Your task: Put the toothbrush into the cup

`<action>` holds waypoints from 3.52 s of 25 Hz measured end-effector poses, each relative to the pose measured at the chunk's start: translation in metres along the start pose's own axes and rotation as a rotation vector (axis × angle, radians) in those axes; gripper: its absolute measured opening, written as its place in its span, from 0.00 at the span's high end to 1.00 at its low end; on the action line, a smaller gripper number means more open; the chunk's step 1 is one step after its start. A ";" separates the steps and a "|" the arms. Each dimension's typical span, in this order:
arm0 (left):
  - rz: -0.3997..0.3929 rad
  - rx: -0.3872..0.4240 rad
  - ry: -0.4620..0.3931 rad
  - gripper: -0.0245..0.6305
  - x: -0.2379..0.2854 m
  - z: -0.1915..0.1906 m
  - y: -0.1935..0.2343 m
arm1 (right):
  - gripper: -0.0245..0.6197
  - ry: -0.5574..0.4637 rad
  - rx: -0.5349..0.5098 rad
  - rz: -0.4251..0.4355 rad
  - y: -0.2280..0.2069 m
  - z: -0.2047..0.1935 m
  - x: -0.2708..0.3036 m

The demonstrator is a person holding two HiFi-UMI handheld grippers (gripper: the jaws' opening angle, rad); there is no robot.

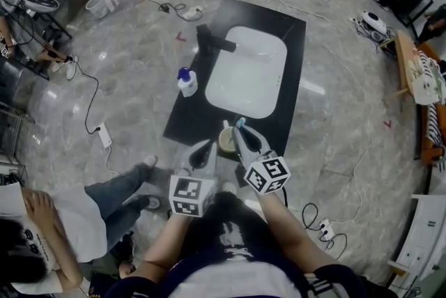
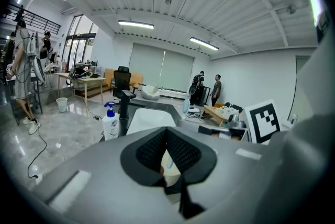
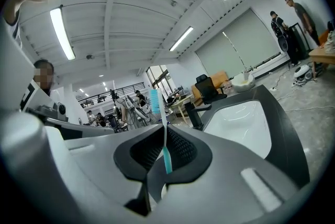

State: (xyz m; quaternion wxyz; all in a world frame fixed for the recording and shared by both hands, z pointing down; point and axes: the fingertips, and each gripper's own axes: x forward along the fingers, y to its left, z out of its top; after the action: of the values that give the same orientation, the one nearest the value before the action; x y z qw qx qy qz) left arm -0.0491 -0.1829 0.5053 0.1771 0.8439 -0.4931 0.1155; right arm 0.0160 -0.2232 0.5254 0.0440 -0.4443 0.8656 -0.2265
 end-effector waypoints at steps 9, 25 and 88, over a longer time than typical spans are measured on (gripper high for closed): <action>-0.002 -0.008 0.011 0.96 0.006 -0.004 0.002 | 0.93 0.022 0.018 0.002 -0.006 -0.009 0.005; 0.008 -0.016 0.015 0.96 0.009 -0.004 0.007 | 0.93 0.063 0.015 0.013 -0.011 -0.027 0.012; -0.003 -0.019 0.023 0.96 0.012 -0.010 0.009 | 0.93 0.274 -0.067 -0.016 -0.018 -0.067 0.026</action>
State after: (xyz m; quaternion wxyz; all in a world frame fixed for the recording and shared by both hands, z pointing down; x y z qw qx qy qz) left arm -0.0514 -0.1922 0.5203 0.1910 0.8414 -0.4910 0.1201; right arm -0.0048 -0.2294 0.5965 -0.0915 -0.4171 0.8672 -0.2564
